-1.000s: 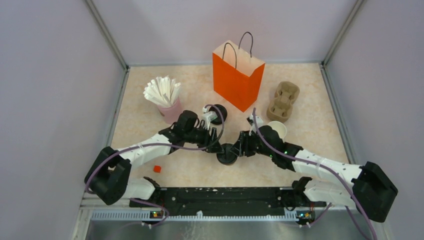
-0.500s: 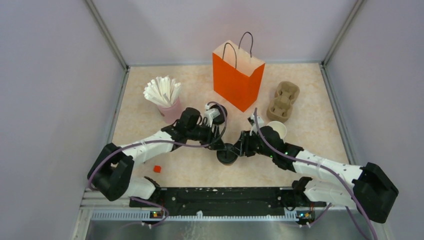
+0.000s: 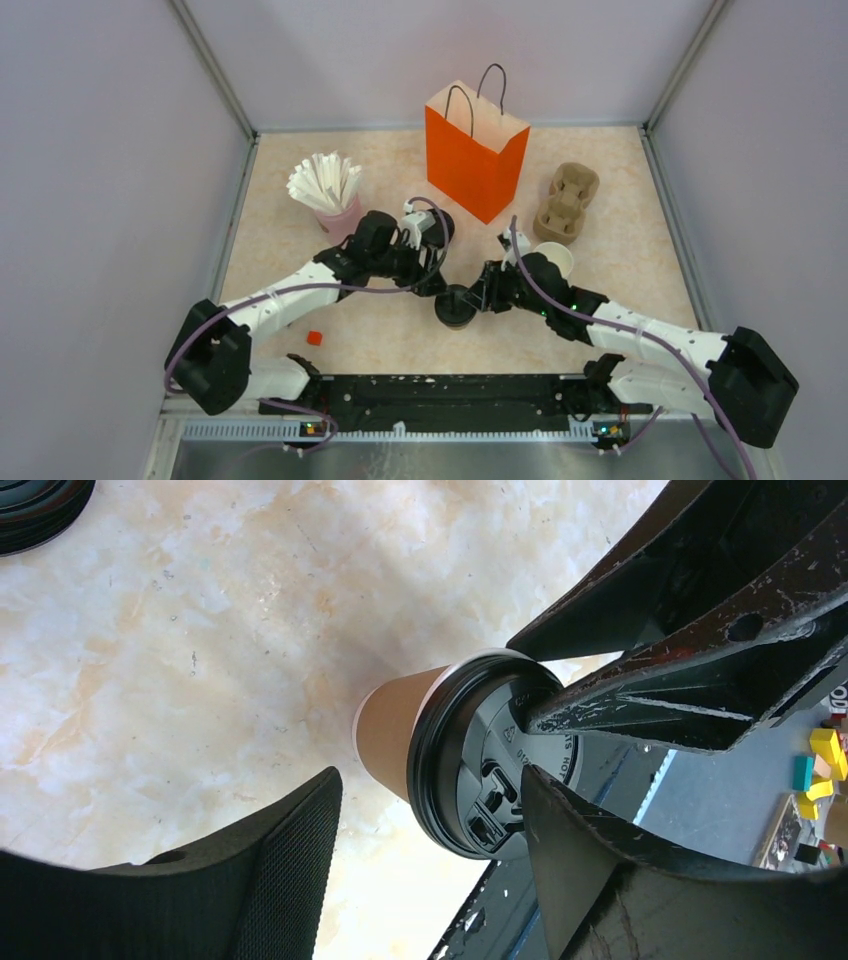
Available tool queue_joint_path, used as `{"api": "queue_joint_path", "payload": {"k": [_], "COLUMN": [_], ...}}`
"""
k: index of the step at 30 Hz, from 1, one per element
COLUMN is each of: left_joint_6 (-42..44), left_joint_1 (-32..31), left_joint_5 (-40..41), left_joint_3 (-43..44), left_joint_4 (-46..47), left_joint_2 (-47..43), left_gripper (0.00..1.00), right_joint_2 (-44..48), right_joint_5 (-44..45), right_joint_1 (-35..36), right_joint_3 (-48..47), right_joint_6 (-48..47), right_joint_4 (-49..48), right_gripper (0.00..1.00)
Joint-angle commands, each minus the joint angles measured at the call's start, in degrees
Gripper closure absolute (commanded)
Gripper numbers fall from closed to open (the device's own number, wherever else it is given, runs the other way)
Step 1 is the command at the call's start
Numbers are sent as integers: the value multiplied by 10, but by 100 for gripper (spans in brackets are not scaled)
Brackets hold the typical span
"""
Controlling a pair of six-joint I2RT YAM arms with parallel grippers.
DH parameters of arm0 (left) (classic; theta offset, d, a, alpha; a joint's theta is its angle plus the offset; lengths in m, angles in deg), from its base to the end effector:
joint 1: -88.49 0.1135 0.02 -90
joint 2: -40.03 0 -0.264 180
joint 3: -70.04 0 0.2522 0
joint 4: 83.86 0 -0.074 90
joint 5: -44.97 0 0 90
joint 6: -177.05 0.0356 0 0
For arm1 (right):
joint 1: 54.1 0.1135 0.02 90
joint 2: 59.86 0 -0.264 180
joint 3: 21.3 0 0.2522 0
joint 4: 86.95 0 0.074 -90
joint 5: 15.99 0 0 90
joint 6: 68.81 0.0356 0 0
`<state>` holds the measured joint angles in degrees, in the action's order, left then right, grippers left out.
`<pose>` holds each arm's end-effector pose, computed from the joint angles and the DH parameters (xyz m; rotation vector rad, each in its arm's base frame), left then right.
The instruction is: Pack the takeout coffee
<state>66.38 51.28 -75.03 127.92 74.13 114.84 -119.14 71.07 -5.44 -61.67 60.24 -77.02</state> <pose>0.2072 -0.1797 0.2289 0.6415 2.3032 -1.1042 0.1437 0.1662 0.2059 -0.2203 2.2171 0.9533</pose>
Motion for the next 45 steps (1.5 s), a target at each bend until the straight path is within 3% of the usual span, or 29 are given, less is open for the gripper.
{"api": "queue_joint_path", "payload": {"k": [1,9,18,21,26,36,39,43,45], "left_joint_6": [9,-16,-36,-32,-18,-3,-4,-3,-1], "left_joint_1": [-2,-3,-7,-7,-7,-7,-7,-8,-8], "left_joint_5": [10,-4,-5,-4,3,5,6,11,13], "left_joint_3": [-3,-37,-61,-63,-50,-26,-24,-22,-20], "left_joint_4": [-4,-10,-20,-12,-2,2,5,3,1], "left_joint_2": [-25,-59,-109,-97,-54,0,0,-1,1], "left_gripper": [30,37,30,30,35,37,37,37,37], "right_joint_2": [6,30,43,35,41,105,110,105,98], "right_joint_5": [19,25,62,78,101,163,148,121,104], "right_joint_1": [6,7,29,45,54,53,53,53,53], "right_joint_3": [-1,31,73,64,45,-23,-41,-50,-48], "right_joint_6": [0,85,195,210,202,94,54,19,8], "right_joint_4": [-16,-40,-104,-100,-56,93,91,69,46], "right_gripper": [62,64,64,58,48,42,47,65,67]}}
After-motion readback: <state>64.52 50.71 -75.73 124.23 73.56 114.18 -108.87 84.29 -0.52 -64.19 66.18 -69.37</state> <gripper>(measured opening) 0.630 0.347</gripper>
